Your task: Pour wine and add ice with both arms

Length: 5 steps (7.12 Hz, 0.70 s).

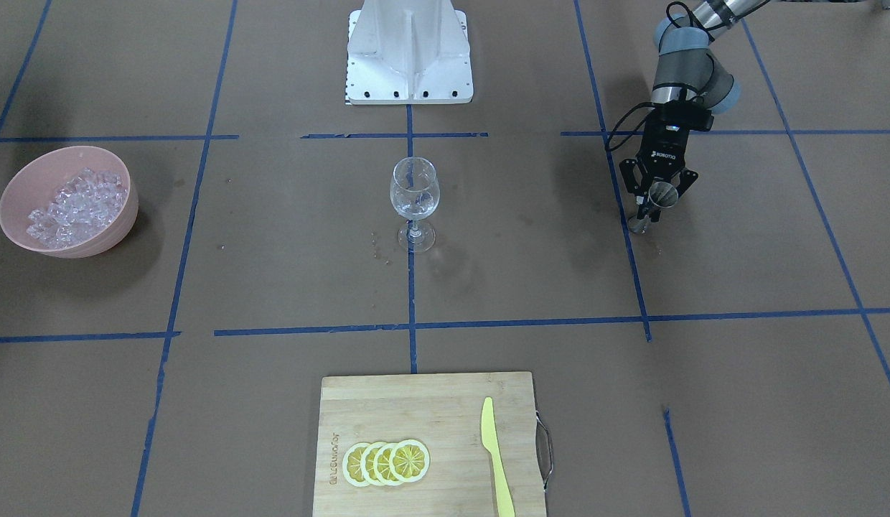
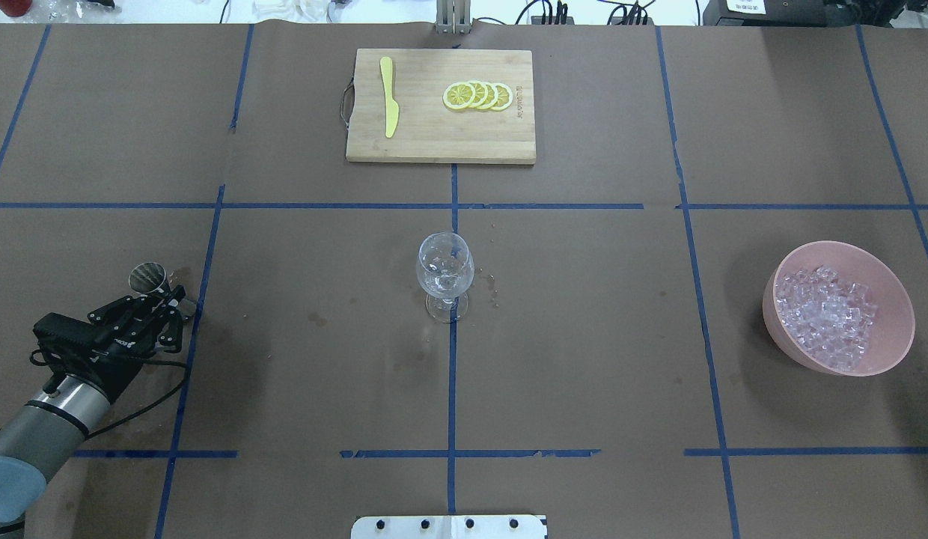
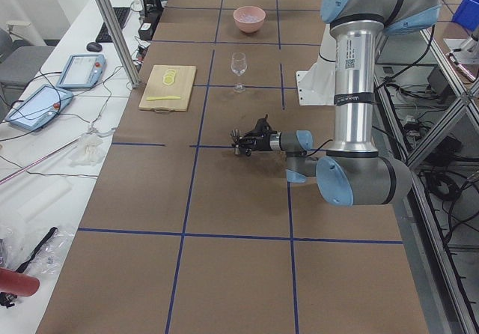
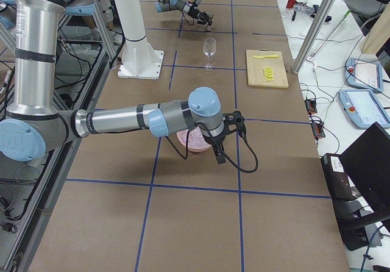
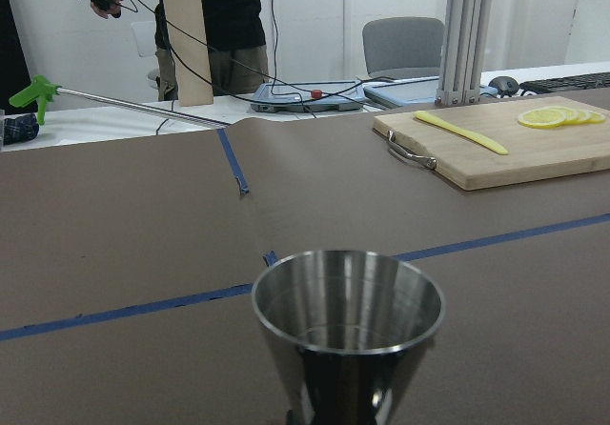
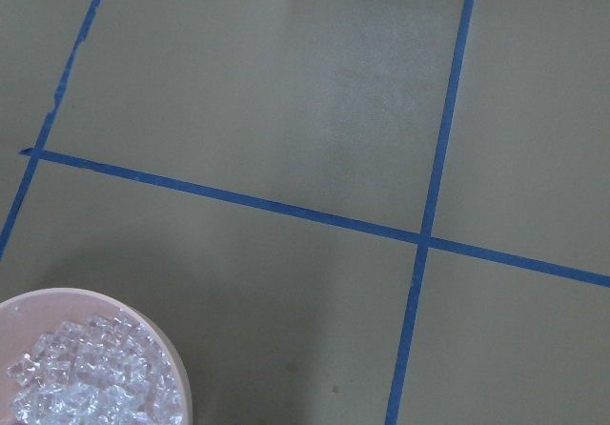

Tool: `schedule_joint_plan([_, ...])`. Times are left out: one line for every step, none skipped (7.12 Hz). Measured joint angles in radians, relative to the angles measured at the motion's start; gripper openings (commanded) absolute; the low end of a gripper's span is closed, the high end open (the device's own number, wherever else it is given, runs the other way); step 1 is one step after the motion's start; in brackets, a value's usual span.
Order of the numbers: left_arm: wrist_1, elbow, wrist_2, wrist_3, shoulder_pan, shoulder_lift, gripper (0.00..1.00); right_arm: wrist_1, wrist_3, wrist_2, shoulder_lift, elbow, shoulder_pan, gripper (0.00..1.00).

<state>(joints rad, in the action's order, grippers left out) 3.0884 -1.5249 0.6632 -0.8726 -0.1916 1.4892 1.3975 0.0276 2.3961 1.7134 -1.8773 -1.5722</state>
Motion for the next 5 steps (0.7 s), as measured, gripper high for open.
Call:
schedule_joint_plan([0.0,0.001,-0.014,0.0,0.009,-0.001,0.3,0.0,0.0,0.0,0.0,0.0,0.0,1.0])
schedule_joint_plan([0.0,0.002,-0.024,0.0,0.02,-0.001,0.34,0.0,0.0,0.0,0.0,0.0,0.0,1.0])
schedule_joint_plan([0.0,0.003,-0.032,0.001,0.03,-0.001,0.45,0.0,-0.001,0.0,0.0,0.0,0.0,1.0])
schedule_joint_plan([0.0,0.004,-0.04,0.003,0.039,-0.001,0.58,0.0,-0.001,0.0,0.0,0.0,0.0,1.0])
schedule_joint_plan([0.0,0.004,-0.047,0.007,0.047,-0.001,0.73,0.0,-0.001,0.0,0.0,0.0,0.0,1.0])
